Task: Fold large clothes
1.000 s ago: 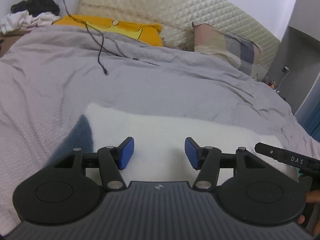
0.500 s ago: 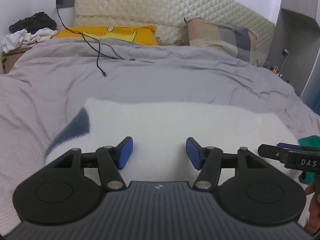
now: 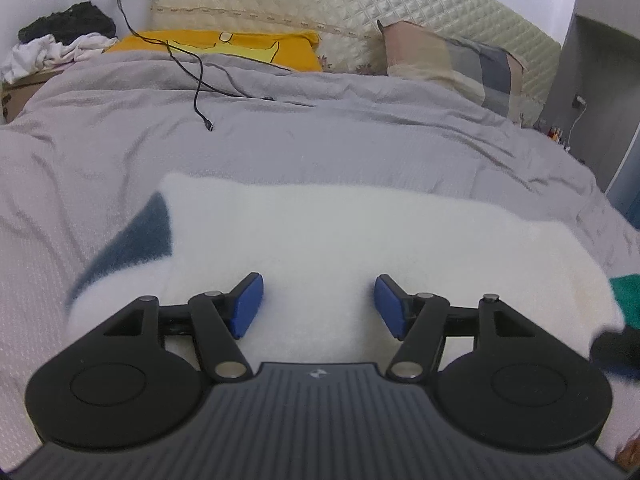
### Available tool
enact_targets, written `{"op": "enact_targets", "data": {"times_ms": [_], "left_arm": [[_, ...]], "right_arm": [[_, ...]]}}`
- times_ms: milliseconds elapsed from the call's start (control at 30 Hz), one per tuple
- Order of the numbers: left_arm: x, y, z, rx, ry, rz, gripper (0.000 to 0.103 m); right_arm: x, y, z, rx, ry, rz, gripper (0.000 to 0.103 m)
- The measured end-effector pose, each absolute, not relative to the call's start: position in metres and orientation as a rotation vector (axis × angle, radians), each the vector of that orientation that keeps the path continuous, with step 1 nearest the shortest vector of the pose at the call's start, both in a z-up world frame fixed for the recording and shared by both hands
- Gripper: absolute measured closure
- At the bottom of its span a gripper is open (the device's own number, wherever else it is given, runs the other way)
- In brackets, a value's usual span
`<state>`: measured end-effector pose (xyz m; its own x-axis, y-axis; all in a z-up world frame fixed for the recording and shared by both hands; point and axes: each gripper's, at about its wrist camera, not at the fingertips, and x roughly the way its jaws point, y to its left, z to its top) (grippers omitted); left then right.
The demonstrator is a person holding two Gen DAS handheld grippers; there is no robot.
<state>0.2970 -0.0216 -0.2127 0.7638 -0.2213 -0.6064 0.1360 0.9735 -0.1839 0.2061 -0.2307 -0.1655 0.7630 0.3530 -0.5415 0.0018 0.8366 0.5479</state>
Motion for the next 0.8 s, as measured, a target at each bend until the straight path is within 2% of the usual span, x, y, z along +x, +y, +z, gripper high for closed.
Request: {"op": "enact_targets", "data": {"times_ms": [300,467,500,633,800], "left_arm": [[0.274,-0.006,-0.19,-0.286,0.636,-0.229,0.03],[0.247,-0.013,-0.18,-0.381,0.636,-0.319,0.023],[0.243,-0.017,-0.181,-0.39,0.642,-0.337,0.02],[0.241,-0.024,-0.2,-0.591,0.749,-0.462,0.014],[0.262,-0.02,-0.254,-0.944,0.922,-0.503,0.012]], "right_arm": [[0.222,-0.28,-0.217,1.018,0.742,0.126,0.0],[0.236,-0.297,-0.237,1.21,0.683,0.136,0.0],[0.238,-0.298,-0.235,1.228,0.66,0.151,0.0],[0.236,-0.306,-0.231,1.323,0.559,0.242,0.0],[0.234,-0.311,-0.229,1.373,0.51,0.296,0.0]]}}
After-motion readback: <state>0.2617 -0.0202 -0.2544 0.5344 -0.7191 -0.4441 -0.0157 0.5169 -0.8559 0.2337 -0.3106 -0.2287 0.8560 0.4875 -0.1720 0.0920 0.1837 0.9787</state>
